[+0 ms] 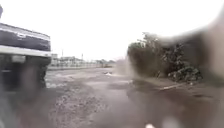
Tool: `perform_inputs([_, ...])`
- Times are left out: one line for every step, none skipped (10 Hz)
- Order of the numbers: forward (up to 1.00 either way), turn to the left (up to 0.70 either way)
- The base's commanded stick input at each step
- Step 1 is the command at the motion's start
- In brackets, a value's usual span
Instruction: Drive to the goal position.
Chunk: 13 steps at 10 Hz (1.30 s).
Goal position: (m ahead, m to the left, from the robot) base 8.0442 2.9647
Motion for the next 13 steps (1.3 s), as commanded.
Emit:
perform_inputs([0.5, 0.02])
perform_inputs([0.5, 0.02])
perform_inputs([0.5, 0.02])
perform_inputs([0.5, 0.02])
perform_inputs([0.5, 0.02])
perform_inputs([0.5, 0.02])
perform_inputs([0.5, 0.02])
perform_inputs([0.5, 0.02])
perform_inputs([0.5, 0.02])
perform_inputs([0.5, 0.02])
perform_inputs([0.5, 0.02])
perform_inputs([0.5, 0.02])
perform_inputs([0.5, 0.02])
